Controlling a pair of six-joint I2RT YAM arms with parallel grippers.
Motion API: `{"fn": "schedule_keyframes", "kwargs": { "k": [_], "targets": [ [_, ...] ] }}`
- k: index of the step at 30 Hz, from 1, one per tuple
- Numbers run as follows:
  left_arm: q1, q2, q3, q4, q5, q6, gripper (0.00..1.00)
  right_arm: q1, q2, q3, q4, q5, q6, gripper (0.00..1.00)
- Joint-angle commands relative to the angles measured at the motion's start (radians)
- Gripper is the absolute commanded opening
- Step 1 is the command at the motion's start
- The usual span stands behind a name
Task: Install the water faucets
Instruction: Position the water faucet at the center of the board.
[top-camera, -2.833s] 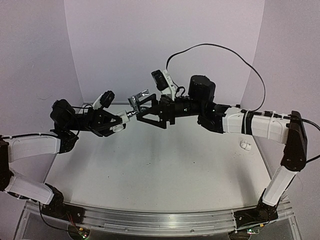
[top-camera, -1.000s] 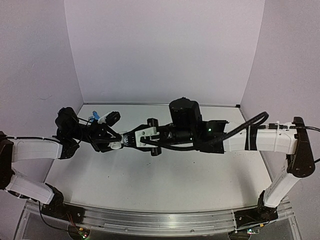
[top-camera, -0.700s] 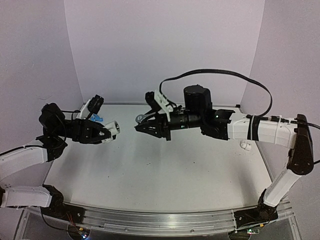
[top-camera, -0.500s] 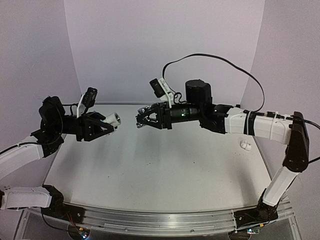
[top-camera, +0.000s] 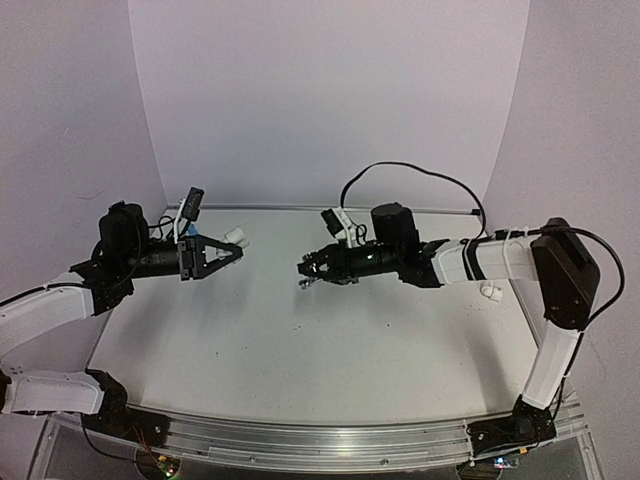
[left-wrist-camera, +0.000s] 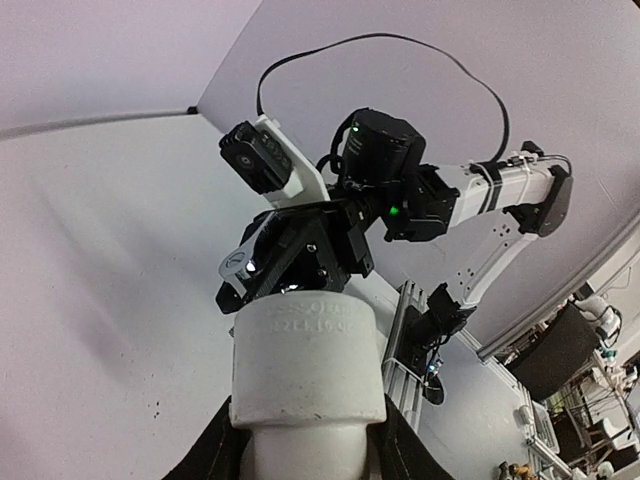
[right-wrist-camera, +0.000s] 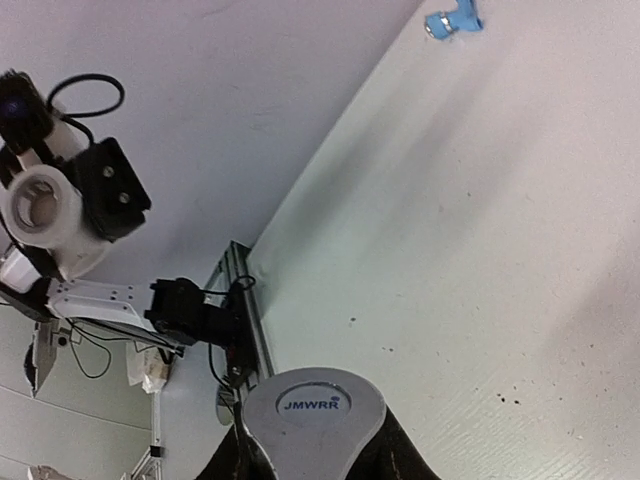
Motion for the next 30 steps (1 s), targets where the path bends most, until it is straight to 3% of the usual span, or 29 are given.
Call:
{"fn": "schedule_keyframes", "kwargs": {
  "k": [1,4,7,11,14,21,30],
  "targets": [
    [0.002,0.070,0.056,-0.206,-0.147,-0.064,0.00,0.012,0.025,0.120,-0.239,0.165,-0.145,0.00],
    [0.000,0.177,0.167,-0.479,-0.240,-0.022,0.00,0.015,0.109,0.274,-0.592,0.370,-0.220,0.01],
    [-0.005,0.185,0.172,-0.509,-0.260,-0.005,0.00,0.029,0.129,0.270,-0.715,0.478,-0.241,0.03],
    [-0.006,0.174,0.174,-0.508,-0.276,0.008,0.00,0.065,0.214,0.382,-0.967,0.591,-0.311,0.05],
    [-0.007,0.194,0.185,-0.506,-0.253,0.015,0.00,0.084,0.231,0.371,-1.013,0.656,-0.321,0.06],
    [-0.018,0.213,0.187,-0.492,-0.228,0.021,0.00,0.089,0.291,0.367,-1.032,0.635,-0.317,0.11],
    [-0.024,0.188,0.178,-0.482,-0.214,0.022,0.00,0.095,0.300,0.371,-1.042,0.664,-0.321,0.34]
  ]
}}
